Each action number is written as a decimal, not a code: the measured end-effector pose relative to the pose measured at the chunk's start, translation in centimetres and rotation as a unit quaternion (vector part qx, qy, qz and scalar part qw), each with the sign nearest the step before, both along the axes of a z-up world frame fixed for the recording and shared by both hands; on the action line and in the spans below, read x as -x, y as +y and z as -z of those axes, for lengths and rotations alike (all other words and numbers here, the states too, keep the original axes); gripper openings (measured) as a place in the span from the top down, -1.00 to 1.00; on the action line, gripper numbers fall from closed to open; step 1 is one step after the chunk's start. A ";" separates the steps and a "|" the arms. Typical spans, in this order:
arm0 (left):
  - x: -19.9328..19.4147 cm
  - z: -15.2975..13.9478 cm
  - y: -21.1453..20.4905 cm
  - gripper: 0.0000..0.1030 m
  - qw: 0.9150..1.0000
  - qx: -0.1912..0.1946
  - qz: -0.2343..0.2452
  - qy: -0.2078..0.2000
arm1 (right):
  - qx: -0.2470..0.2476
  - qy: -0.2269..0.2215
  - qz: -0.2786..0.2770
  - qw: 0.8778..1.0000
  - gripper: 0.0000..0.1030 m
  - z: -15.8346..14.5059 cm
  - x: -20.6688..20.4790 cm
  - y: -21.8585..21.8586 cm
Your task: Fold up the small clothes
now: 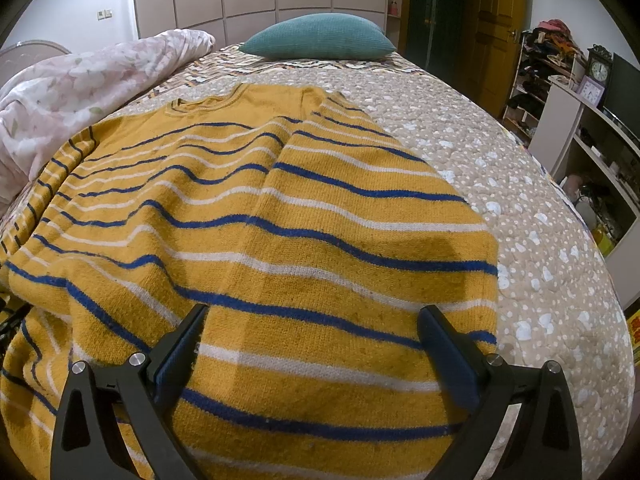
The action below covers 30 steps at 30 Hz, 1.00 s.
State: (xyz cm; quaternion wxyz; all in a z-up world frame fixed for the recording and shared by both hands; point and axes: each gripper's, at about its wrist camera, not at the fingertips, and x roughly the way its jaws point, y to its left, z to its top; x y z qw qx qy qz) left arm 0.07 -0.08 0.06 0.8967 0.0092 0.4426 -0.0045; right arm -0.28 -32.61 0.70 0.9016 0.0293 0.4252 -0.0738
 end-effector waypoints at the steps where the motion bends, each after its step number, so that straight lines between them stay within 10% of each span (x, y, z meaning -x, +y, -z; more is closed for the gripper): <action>1: 0.0 0.0 0.0 -1.00 1.000 0.001 0.000 0.000 | 0.000 0.000 0.000 1.000 -0.99 0.0 0.0 0.0; 30: 0.4 -0.3 0.5 -1.00 0.999 0.039 0.000 -0.026 | -0.006 -0.002 0.000 1.000 -1.00 0.3 -0.3 -0.3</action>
